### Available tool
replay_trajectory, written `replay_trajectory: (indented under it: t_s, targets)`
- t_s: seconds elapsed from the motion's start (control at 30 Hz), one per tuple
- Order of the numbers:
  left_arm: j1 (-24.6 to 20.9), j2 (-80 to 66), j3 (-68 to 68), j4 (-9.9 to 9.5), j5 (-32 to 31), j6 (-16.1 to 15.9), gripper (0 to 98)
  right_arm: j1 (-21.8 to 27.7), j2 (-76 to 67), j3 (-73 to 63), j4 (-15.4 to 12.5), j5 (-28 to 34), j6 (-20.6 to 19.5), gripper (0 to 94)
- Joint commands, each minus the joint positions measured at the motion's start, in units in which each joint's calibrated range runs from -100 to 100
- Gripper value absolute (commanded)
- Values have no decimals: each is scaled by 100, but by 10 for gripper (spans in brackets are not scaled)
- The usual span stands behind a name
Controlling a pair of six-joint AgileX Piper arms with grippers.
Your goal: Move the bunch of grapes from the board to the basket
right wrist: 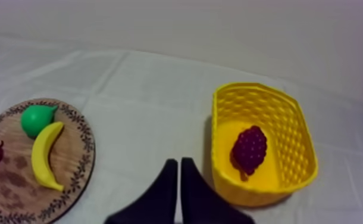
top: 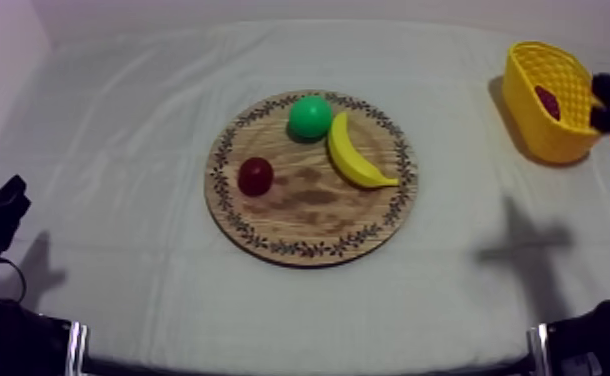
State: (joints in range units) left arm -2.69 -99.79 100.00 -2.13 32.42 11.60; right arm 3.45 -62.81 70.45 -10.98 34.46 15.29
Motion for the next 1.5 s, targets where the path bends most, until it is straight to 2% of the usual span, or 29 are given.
replay_trajectory:
  t_s: [0.0,0.17,0.43,0.67,0.73,0.9,1.0,1.47]
  targets:
    - [-3,5,0,1,-1,0,1,-47,-1104,1121,97,-35,-89,6]
    - [-3,5,0,1,-1,0,1,-235,-1690,1819,456,-98,-485,4]
    - [-3,5,0,1,-1,0,1,-403,-2532,2723,674,-131,-725,3]
    - [-3,5,0,1,-1,0,1,-500,-2974,2899,855,272,-1016,6]
    - [-3,5,0,1,-1,-3,1,-516,-3090,2914,908,285,-936,5]
    - [-3,5,0,1,-1,-4,1,-527,-3259,2929,954,279,-381,4]
    - [-3,5,0,1,-1,-3,1,-532,-3282,2931,960,280,-203,4]
    - [-3,5,0,1,-1,0,1,-536,-3294,2932,964,280,-158,4]
